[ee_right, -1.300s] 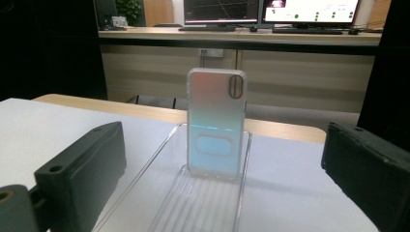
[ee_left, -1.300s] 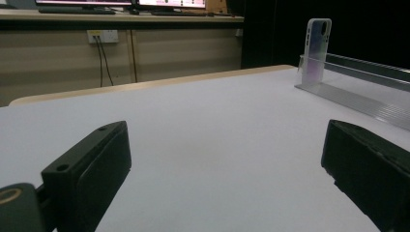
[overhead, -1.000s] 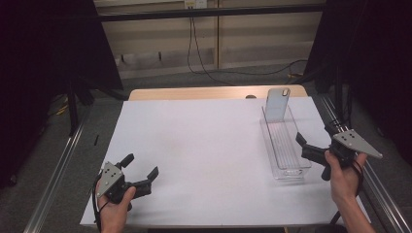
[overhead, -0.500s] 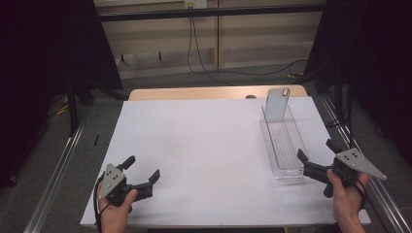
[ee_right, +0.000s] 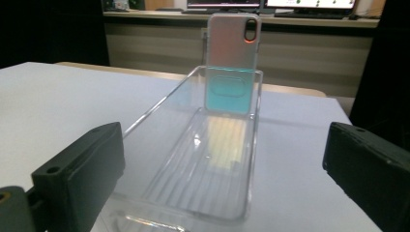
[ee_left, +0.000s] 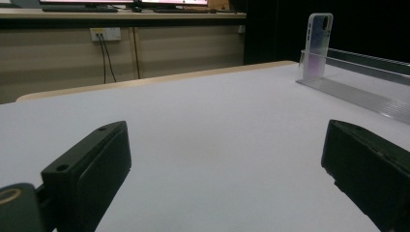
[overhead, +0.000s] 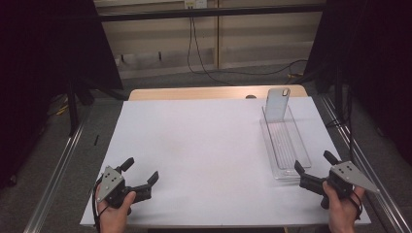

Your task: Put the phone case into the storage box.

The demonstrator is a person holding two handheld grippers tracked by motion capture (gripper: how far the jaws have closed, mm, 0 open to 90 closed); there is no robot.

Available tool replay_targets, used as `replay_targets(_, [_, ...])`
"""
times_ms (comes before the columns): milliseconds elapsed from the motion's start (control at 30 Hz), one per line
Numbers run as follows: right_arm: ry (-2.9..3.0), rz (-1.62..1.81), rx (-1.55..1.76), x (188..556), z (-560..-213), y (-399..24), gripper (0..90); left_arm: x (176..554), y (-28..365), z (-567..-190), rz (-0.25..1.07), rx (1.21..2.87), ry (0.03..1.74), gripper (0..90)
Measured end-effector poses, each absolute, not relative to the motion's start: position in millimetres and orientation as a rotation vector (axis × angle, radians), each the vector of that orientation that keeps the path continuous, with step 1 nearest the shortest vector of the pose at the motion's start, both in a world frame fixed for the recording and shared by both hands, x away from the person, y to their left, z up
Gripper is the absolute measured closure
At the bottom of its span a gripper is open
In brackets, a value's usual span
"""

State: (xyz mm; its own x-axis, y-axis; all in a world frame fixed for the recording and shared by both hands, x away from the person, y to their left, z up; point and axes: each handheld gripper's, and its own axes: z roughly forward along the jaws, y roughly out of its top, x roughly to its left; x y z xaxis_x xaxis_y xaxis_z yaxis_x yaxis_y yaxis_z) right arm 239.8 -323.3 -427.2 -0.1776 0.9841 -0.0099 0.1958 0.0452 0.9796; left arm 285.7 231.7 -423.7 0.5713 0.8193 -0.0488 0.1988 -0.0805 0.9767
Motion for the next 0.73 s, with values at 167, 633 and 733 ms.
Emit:
replay_targets(167, [1.503,1.207,1.237,232,-431,-326,0.0,285,235,-424,0.656,1.589,0.891,3.8])
replay_targets(633, [1.461,1.229,1.259,229,-432,-327,0.0,288,237,-427,0.639,1.586,0.922,3.8])
replay_targets(733, [1.470,1.230,1.262,230,-432,-327,0.0,287,236,-426,0.635,1.591,0.915,3.8])
